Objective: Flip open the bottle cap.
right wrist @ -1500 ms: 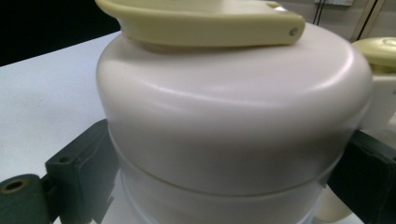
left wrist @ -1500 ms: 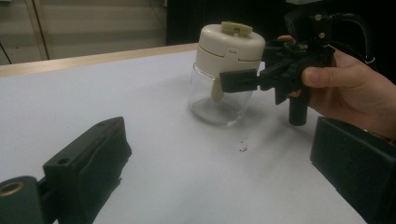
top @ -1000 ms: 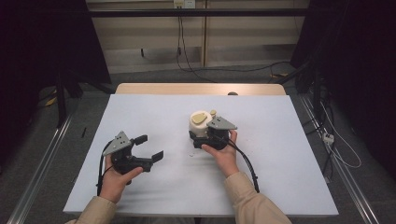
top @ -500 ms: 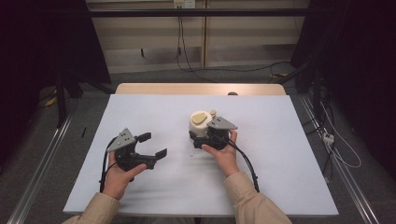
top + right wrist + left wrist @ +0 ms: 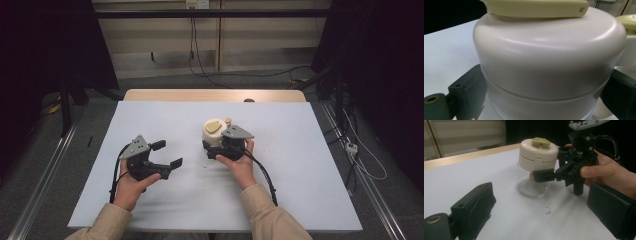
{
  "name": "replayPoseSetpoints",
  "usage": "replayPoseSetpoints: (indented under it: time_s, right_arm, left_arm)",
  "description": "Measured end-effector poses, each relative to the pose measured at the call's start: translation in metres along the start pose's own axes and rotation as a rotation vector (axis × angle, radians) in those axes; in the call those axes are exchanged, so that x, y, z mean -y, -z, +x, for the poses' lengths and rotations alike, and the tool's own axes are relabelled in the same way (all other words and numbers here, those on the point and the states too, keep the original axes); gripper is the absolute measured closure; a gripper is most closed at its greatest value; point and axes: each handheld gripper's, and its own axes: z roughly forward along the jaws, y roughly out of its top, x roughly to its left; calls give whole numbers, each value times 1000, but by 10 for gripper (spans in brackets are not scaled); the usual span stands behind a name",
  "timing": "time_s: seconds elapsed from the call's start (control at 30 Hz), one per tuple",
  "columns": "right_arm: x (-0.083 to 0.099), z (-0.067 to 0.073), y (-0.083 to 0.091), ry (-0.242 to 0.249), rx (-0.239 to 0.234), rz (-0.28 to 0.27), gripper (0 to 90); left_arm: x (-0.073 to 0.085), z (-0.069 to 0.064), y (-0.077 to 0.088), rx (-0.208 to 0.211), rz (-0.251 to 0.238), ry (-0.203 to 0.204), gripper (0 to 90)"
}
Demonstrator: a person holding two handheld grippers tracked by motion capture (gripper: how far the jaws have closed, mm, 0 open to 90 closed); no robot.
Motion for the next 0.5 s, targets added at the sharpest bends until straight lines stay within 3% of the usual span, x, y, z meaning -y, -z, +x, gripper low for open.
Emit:
replayPoseSetpoints:
  time_s: [0.5]
  right_arm:
    - [0,0,0,-1,-1,2,45]
  left_arm:
    - [-11,1,-14,16,12,4,162]
